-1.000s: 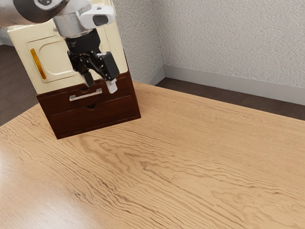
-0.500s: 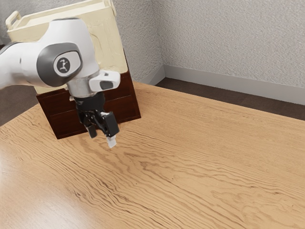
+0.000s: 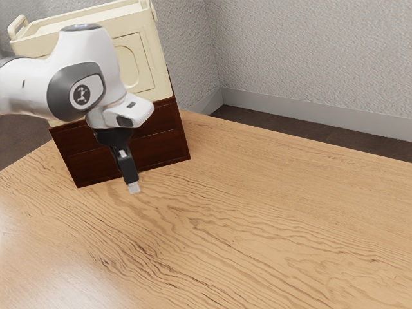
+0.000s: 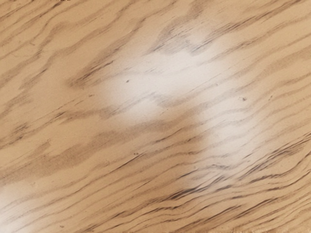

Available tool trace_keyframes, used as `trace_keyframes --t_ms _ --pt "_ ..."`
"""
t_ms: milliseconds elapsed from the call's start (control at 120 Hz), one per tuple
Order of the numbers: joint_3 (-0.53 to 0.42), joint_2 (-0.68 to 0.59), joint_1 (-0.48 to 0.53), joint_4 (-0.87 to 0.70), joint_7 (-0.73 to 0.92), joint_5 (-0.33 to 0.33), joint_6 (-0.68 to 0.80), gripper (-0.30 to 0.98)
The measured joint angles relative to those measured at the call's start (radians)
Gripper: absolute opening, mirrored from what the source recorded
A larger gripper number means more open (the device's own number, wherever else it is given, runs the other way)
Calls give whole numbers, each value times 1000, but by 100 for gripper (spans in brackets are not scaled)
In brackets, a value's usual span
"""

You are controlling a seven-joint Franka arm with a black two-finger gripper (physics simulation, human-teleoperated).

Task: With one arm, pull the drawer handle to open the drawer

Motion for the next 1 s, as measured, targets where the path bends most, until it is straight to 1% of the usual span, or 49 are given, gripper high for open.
trace_keyframes --t_ms 117,275,400,558,675,817,1000 --pt "6 10 30 5 88 14 41 69" --pt "3 23 79 5 195 15 96 69" --pt "1 78 114 48 263 11 124 69" --pt "-5 123 100 91 334 9 145 69" --pt "-5 165 110 129 378 7 156 69" --pt "4 170 128 139 426 3 163 69" --pt "16 166 126 140 476 1 166 69"
